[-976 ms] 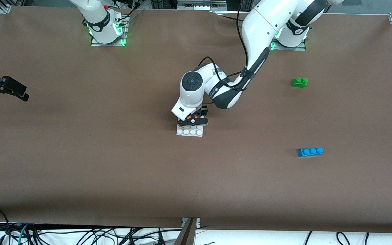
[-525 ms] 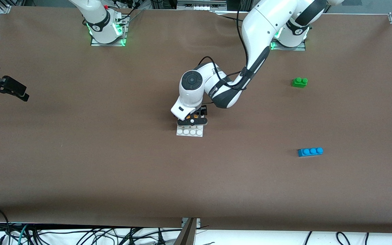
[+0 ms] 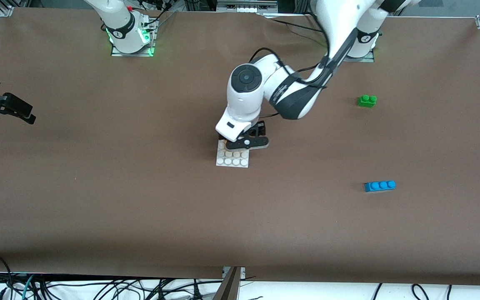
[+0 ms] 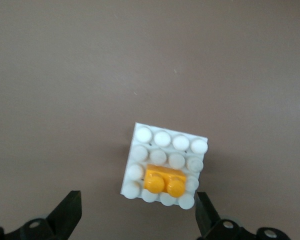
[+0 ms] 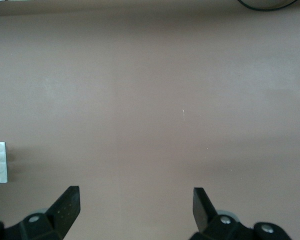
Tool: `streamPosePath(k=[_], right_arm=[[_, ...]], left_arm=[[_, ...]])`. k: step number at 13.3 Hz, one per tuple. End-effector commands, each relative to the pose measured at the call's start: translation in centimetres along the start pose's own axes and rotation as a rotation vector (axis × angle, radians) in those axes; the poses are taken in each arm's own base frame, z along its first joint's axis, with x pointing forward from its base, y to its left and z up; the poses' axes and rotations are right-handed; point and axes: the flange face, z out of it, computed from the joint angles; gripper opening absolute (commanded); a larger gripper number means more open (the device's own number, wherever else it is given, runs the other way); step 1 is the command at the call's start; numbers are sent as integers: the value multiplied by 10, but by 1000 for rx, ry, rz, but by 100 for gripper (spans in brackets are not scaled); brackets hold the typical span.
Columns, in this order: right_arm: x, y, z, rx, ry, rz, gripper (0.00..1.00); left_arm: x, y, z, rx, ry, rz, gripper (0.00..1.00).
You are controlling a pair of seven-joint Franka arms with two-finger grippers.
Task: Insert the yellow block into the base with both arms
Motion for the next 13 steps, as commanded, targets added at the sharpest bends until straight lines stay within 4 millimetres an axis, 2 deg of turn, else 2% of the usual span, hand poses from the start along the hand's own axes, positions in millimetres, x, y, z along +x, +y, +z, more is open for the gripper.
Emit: streamPosePath(k=[1,6,8,9,10,13], right_arm=[[-2,0,-5,-9,2,-16,100],[-2,-1,-4,-9,0,-17,100],[-2,-3,-5,-10,2,-22,100],[-2,-11,-4,-10,1,-36,100],[-3,-17,-5,-12,2,-45,100],[-3,-16,-5,-18,3,-46,100]], left_arm=[[18,-60,-46,-22,-42,-98,100],[45,-172,-148,38,-119,15,100],[43,-209,-175,68,-128,74,100],[41,-231,-184,75,-120,111,100],[40,-256,-194,83,-109,122,100],[41,-333,-217,83,-96,168,100]])
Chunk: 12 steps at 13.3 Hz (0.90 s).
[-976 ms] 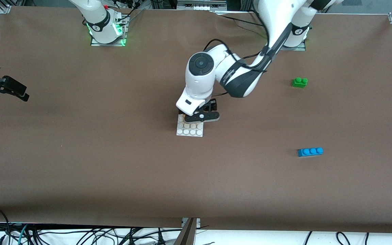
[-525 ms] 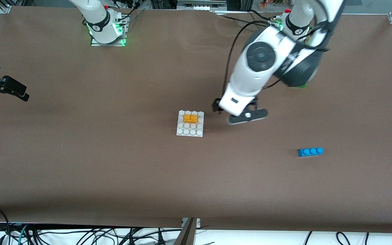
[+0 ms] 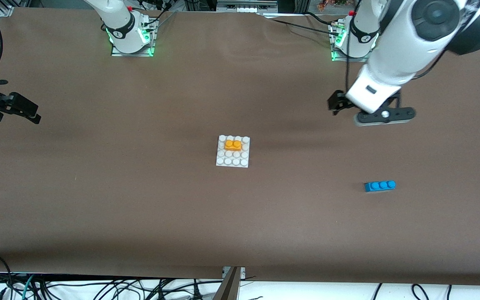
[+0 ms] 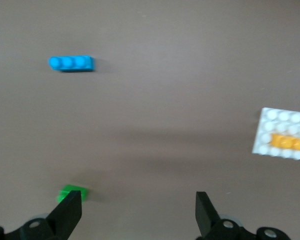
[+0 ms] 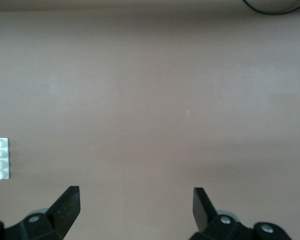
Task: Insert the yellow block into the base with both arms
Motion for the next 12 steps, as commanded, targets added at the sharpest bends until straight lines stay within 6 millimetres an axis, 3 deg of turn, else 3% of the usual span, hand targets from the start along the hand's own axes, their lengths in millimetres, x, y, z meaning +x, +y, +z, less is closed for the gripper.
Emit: streamPosePath(k=[1,4,5,8,12], right_arm=[[-2,0,-5,-15,2,-13,100],[-2,1,-5,-16,2,-13,100],[-2,1,-5,-16,2,-13,100],[-2,1,-5,-16,2,-13,100],[-2,1,-5,-16,2,-13,100]], left_arm=[[-21,-71,-9,-25,3,56,100],[-17,-134,-15,-42,-11,69,100],[-17,-146,-15,-46,-13,69,100],[-12,-173,-14,-68,-49,16,100],[-10,-180,-17,-80,-49,-4,100]])
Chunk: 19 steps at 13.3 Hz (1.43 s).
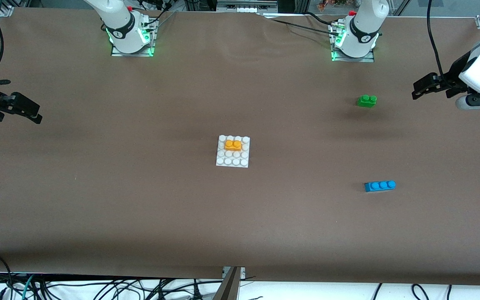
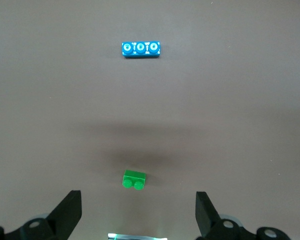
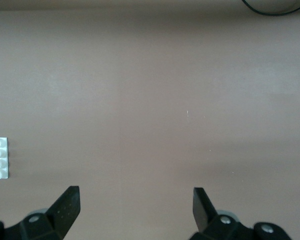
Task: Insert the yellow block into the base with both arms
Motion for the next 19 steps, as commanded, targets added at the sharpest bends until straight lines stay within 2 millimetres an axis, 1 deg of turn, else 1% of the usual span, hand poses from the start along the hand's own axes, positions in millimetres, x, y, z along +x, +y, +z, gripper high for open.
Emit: streamPosePath(k=[1,2,4,6,7,9,13,16,17,19], right_arm=[[-2,0,-5,-13,2,-13,100],[-1,0,-4,-13,0,-13,100],[-2,0,-5,-13,2,-13,100],[-2,0,-5,-15,2,-13,100],[-2,0,-5,-15,2,-13,100],[-1,0,-4,-15,0,-13,100],[-2,0,-5,-15,2,-13,100],[-2,0,-5,-15,2,-13,100],[-2,0,-5,-15,2,-13,100],[-2,0,-5,-15,2,-13,100]], left_arm=[[-1,-3,-10,-29,4,0,100],[-1,-3,-10,-25,6,-2,100],[0,-3,-24,-23,29,-3,100],[3,-5,-25,-22,18,-9,100],[2,-5,-32,-21,23,-7,100],[1,-15,-38,-34,26,-16,100],[2,-10,-38,-22,26,-9,100],[6,-8,-30,-19,7,-12,100],[6,-11,-31,-20,10,-2,100],[7,-7,-33,-19,24,5,100]])
